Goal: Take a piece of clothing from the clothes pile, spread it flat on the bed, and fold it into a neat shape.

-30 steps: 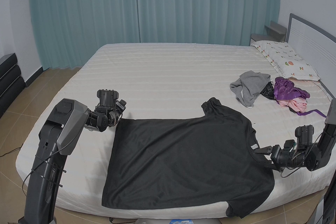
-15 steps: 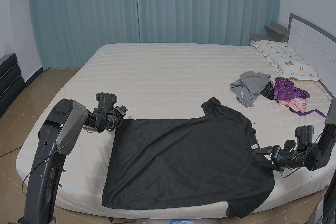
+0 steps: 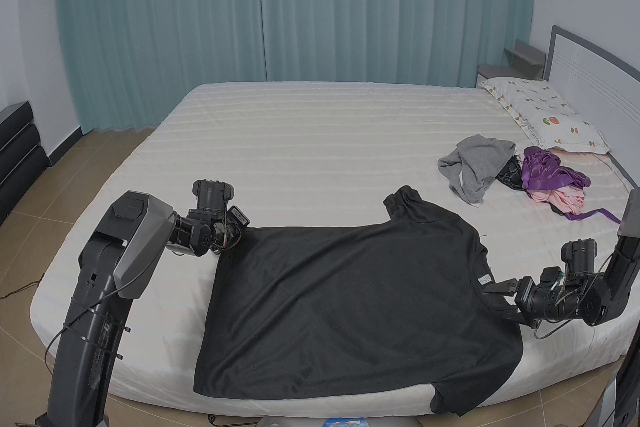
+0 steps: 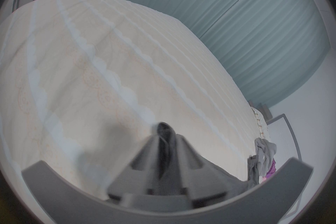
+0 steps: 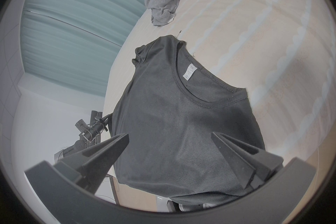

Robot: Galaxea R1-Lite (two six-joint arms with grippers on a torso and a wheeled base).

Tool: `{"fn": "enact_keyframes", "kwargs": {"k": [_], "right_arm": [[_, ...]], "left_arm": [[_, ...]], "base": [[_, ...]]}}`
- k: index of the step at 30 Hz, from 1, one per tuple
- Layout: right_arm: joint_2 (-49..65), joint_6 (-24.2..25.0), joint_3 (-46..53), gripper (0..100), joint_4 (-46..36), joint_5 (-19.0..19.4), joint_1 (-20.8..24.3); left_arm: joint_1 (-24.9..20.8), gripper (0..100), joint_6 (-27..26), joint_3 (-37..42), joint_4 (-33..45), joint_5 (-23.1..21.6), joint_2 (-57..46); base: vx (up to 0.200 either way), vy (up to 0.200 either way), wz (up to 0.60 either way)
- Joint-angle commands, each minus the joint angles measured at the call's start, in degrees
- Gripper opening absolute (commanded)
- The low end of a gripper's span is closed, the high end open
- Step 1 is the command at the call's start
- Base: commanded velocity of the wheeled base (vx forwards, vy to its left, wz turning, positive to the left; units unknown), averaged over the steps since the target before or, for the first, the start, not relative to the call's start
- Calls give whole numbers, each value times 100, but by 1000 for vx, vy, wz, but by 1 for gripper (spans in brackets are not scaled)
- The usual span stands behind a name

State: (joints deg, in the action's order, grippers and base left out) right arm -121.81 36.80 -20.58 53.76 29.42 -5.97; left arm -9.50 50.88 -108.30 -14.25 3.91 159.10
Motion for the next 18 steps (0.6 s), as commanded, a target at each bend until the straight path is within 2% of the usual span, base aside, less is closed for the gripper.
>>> {"fn": "enact_keyframes", "kwargs": {"k": [1,7,13,16,18], "right_arm": [[8,2,-8,100,20,3,0],[-10,11,1,100,328,-6,-9],[-36,37,-8,100,609,-217,35],[-229,275,-16,100,1066,-243,61],[-555,635,-60,100,1743,-349,211]], "left_arm": [[53,0,9,-51,-60,171,25],[176,0,150,-235,-183,514,-28],[194,0,378,-253,-482,549,-81],[211,0,378,-227,-676,549,-72],[211,0,378,-235,-684,549,-37]], "base": [[0,0,0],[0,0,0],[0,0,0],[0,0,0],[0,0,0]]}}
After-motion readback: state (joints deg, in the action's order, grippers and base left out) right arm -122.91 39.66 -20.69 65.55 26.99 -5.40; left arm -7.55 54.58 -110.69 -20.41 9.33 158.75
